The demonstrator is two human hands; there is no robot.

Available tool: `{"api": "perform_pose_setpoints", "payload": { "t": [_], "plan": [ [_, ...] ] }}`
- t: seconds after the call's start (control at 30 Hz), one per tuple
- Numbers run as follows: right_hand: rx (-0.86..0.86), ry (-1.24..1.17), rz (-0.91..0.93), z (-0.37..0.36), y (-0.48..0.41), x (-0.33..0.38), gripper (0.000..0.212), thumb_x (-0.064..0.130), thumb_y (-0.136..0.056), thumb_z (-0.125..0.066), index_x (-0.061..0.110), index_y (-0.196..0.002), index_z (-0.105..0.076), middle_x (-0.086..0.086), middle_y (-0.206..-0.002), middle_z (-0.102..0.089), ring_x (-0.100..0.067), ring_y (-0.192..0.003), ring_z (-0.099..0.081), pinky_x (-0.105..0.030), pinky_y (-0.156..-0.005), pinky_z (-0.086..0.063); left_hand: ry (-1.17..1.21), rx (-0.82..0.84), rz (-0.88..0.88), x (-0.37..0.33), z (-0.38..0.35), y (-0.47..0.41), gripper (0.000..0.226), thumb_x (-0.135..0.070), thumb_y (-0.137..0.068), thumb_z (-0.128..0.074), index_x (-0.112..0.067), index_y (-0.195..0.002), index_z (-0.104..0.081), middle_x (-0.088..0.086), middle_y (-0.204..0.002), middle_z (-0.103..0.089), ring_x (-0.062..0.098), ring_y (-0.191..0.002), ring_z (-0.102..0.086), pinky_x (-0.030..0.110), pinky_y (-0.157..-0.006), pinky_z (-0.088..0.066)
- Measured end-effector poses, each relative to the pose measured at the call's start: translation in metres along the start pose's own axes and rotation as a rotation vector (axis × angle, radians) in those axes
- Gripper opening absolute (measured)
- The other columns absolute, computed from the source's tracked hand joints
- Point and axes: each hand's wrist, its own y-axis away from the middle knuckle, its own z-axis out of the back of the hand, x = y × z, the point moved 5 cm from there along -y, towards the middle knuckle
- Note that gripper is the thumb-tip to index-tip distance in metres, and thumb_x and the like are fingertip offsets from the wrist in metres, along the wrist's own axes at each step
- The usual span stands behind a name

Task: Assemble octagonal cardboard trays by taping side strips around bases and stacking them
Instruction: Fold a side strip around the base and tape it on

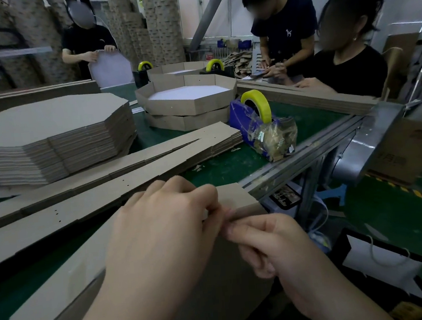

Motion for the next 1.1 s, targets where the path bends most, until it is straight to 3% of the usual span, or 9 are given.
{"api": "perform_pose_setpoints", "payload": {
  "t": [0.13,0.3,0.4,0.5,0.6,0.73,0.87,0.97,1.1],
  "plan": [
    [-0.071,0.095,-0.009,0.005,0.001,-0.008,0.035,0.031,-0.089,-0.061,0.007,-0.066,-0.074,0.0,-0.041,-0.041,-0.005,-0.035,-0.033,-0.014,-0.041,-0.027,-0.013,-0.009,-0.025,0.003,0.002,0.004,0.022,-0.051,-0.077,-0.057,-0.032,-0.067,-0.061,-0.01,-0.081,-0.065,0.022,-0.071,-0.063,0.014,-0.051,-0.014],
    [-0.408,0.131,0.39,0.028,0.004,0.01,0.046,0.046,-0.081,-0.065,0.01,-0.053,-0.061,0.001,-0.041,-0.038,-0.007,-0.041,-0.036,-0.017,-0.045,-0.031,-0.064,0.002,-0.075,0.006,0.002,0.012,0.016,-0.048,-0.072,-0.062,-0.033,-0.076,-0.063,-0.005,-0.085,-0.066,0.024,-0.075,-0.065,0.026,-0.053,-0.031],
    [-0.453,0.216,0.573,0.026,0.0,0.021,0.03,0.031,-0.083,-0.07,0.01,-0.064,-0.061,-0.01,-0.056,-0.051,-0.018,-0.052,-0.046,-0.022,-0.051,-0.038,-0.094,0.043,-0.059,0.01,0.001,0.015,0.023,-0.048,-0.065,-0.07,-0.034,-0.083,-0.063,-0.006,-0.089,-0.065,0.023,-0.076,-0.065,0.028,-0.054,-0.035],
    [-0.291,0.224,0.588,0.016,-0.009,0.027,0.017,0.018,-0.082,-0.075,0.01,-0.076,-0.061,-0.014,-0.065,-0.049,-0.025,-0.062,-0.047,-0.027,-0.057,-0.041,-0.137,0.075,-0.018,0.02,0.003,0.022,0.042,-0.047,-0.055,-0.082,-0.038,-0.092,-0.064,-0.006,-0.093,-0.064,0.023,-0.078,-0.065,0.027,-0.056,-0.031],
    [-0.136,0.227,0.618,0.005,-0.014,0.036,0.014,0.024,-0.078,-0.073,0.015,-0.079,-0.063,-0.011,-0.066,-0.051,-0.018,-0.062,-0.048,-0.025,-0.058,-0.042,-0.165,0.075,0.006,0.032,0.01,0.032,0.056,-0.044,-0.051,-0.085,-0.042,-0.105,-0.07,-0.002,-0.093,-0.066,0.024,-0.074,-0.067,0.025,-0.056,-0.028],
    [0.037,0.149,0.607,-0.015,-0.024,0.048,0.016,0.028,-0.078,-0.069,0.013,-0.079,-0.065,-0.001,-0.069,-0.06,-0.012,-0.068,-0.055,-0.021,-0.064,-0.045,-0.18,0.034,0.054,0.045,0.025,0.042,0.037,-0.061,-0.072,-0.068,-0.047,-0.106,-0.069,-0.005,-0.089,-0.065,0.02,-0.07,-0.067,0.017,-0.052,-0.021],
    [0.266,0.153,0.555,-0.046,-0.036,0.059,0.008,0.029,-0.08,-0.066,0.025,-0.074,-0.068,0.006,-0.066,-0.06,-0.006,-0.064,-0.055,-0.016,-0.059,-0.044,-0.065,-0.009,0.136,0.067,0.036,0.05,0.033,-0.069,-0.077,-0.043,-0.048,-0.094,-0.061,-0.013,-0.09,-0.06,0.014,-0.064,-0.06,0.02,-0.044,-0.034],
    [0.443,0.088,0.473,-0.066,-0.052,0.07,0.015,0.032,-0.082,-0.064,0.025,-0.07,-0.07,0.007,-0.055,-0.052,-0.002,-0.045,-0.043,-0.011,-0.043,-0.033,0.043,-0.062,0.195,0.093,0.039,0.059,0.036,-0.076,-0.079,-0.039,-0.046,-0.095,-0.052,-0.019,-0.099,-0.057,0.014,-0.077,-0.062,0.037,-0.052,-0.052],
    [0.381,0.201,0.451,-0.09,-0.108,0.085,0.025,0.026,-0.093,-0.06,0.016,-0.073,-0.068,0.002,-0.055,-0.05,-0.006,-0.042,-0.038,-0.013,-0.04,-0.03,0.065,-0.114,0.235,0.115,0.048,0.075,0.036,-0.071,-0.078,-0.039,-0.044,-0.096,-0.056,-0.024,-0.102,-0.058,0.013,-0.089,-0.063,0.04,-0.062,-0.054]
  ]
}}
